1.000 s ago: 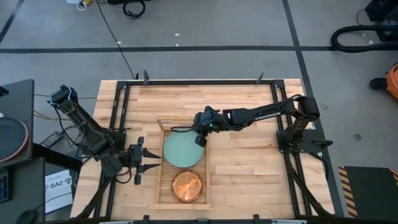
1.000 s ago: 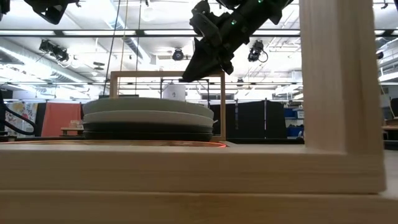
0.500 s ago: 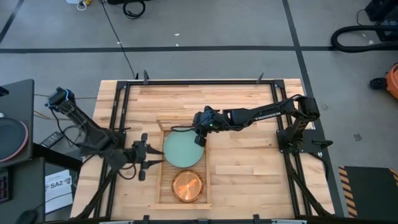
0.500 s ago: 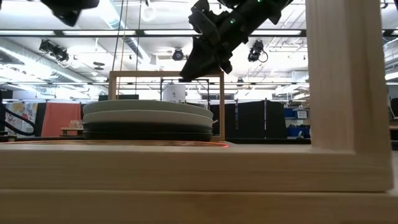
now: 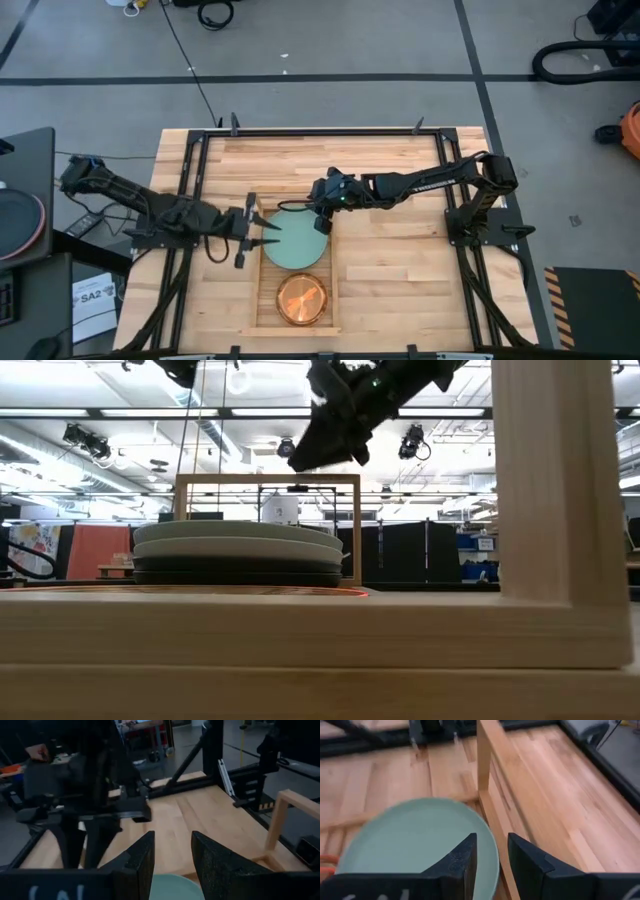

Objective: Place and stack plates onto a shelf
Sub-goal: Return to Home Position

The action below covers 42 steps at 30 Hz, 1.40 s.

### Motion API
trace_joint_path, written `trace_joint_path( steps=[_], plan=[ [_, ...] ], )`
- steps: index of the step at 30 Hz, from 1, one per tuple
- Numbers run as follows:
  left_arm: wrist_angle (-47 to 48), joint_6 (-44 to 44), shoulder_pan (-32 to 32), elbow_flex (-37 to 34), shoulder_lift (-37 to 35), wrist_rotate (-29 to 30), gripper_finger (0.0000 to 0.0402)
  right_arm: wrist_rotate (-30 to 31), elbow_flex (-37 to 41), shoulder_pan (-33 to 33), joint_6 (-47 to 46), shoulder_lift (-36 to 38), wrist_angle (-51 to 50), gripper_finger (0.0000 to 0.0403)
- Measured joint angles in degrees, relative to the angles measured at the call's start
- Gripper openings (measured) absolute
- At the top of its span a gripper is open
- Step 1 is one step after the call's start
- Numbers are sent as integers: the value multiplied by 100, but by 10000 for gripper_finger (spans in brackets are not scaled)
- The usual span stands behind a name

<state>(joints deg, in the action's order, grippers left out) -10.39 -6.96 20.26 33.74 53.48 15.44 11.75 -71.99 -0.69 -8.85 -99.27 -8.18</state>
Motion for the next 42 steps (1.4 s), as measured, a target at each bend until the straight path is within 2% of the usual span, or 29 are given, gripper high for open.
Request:
trace_joint_path(
  steps=[9,14,17,30,38,42],
  plan=[
    [-59,-294,-1514,0,-310,-1391,135,-280,-2,4,7,330,266,115],
    [46,-314,-2139,0,-560,-1682,135,-282,0,4,293,680,152,115],
    [444,-312,-2393,0,-902,-1719,135,-284,0,4,479,998,10,115],
    [2779,216,-2549,0,-3450,-1732,135,-286,0,4,628,2945,-963,114],
    [4323,655,-2549,0,-4657,-1731,135,-280,0,4,650,3944,-1711,114],
    [4408,721,-2549,-57,-5050,-1756,135,-280,0,4,519,4362,-2165,114]
  ],
)
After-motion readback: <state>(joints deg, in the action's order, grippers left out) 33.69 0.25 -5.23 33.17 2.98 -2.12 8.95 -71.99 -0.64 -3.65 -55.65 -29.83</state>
